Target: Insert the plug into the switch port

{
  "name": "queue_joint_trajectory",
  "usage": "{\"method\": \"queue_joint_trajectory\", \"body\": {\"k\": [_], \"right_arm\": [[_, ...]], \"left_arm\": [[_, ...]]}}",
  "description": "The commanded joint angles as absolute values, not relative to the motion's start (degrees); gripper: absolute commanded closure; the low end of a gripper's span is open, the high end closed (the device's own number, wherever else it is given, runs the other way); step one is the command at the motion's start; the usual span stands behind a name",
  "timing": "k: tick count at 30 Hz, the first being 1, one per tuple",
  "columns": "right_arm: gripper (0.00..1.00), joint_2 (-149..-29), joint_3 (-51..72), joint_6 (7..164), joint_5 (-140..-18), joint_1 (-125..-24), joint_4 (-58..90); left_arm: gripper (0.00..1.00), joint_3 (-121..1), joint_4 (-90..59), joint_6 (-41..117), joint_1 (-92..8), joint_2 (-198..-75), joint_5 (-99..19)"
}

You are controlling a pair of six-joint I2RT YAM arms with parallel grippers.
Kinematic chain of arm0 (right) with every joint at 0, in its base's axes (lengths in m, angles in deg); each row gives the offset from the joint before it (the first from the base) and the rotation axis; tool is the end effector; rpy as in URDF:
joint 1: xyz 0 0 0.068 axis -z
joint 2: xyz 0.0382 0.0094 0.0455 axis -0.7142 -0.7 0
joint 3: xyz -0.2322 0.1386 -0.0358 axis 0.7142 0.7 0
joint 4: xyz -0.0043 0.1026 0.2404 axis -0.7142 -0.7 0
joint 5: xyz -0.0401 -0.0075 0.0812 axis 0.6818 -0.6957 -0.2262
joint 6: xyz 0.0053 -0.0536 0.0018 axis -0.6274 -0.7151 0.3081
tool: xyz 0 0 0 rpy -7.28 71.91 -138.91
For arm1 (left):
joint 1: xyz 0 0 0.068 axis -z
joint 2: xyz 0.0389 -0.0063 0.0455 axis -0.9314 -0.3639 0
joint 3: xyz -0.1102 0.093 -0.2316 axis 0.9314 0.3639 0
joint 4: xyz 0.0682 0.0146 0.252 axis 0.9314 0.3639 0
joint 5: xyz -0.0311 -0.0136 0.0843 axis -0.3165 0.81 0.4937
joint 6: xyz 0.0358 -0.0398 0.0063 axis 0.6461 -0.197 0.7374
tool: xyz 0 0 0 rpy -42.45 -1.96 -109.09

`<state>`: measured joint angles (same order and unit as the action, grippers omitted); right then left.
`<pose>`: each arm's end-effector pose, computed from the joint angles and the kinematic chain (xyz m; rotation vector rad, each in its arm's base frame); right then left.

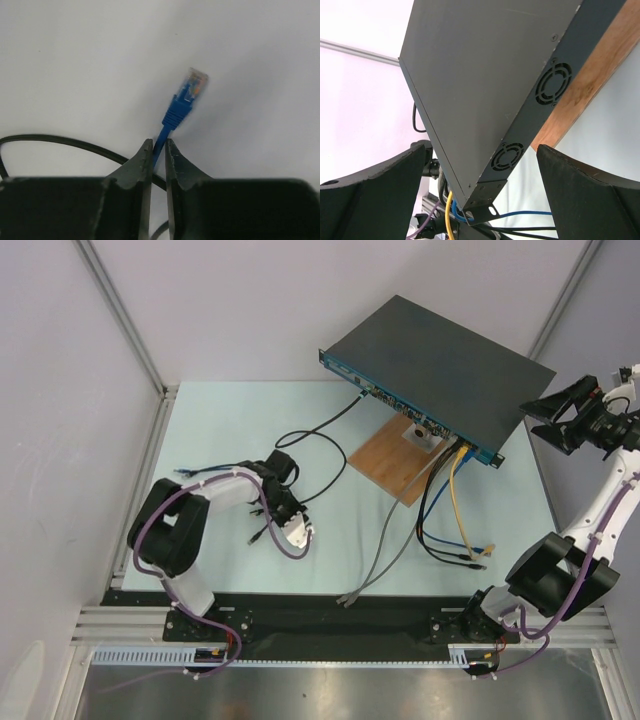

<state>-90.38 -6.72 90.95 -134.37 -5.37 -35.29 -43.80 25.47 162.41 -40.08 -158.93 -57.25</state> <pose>0.2369 -0.1589 0.4172 0.3833 1.9596 0.9354 0.2531 -0.1551 0.1534 2.5698 0.8515 -0.2951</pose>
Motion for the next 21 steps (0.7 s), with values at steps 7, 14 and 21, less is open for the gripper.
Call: {"method": "queue_joint_trajectory", "body": {"k": [7,14,21], "right_arm": [[0.0,-92.0,-9.1,91.2,-136.6,-4.9,-34.6],[0.0,-92.5,-10.8,92.1,-139.2,-4.8,-33.4],[0.0,-91.6,-11.1,95.5,-142.3,-4.8,-28.2]], "left_arm": [[0.99,-50.8,26.4,157.2,-38.7,-156.6,-64.8],[1.0,-55.3,25.9,145.5,-38.7,-146.0,-68.2],[1.0,-55.7,21.1,133.7,-38.6,-135.9,-69.5]]}}
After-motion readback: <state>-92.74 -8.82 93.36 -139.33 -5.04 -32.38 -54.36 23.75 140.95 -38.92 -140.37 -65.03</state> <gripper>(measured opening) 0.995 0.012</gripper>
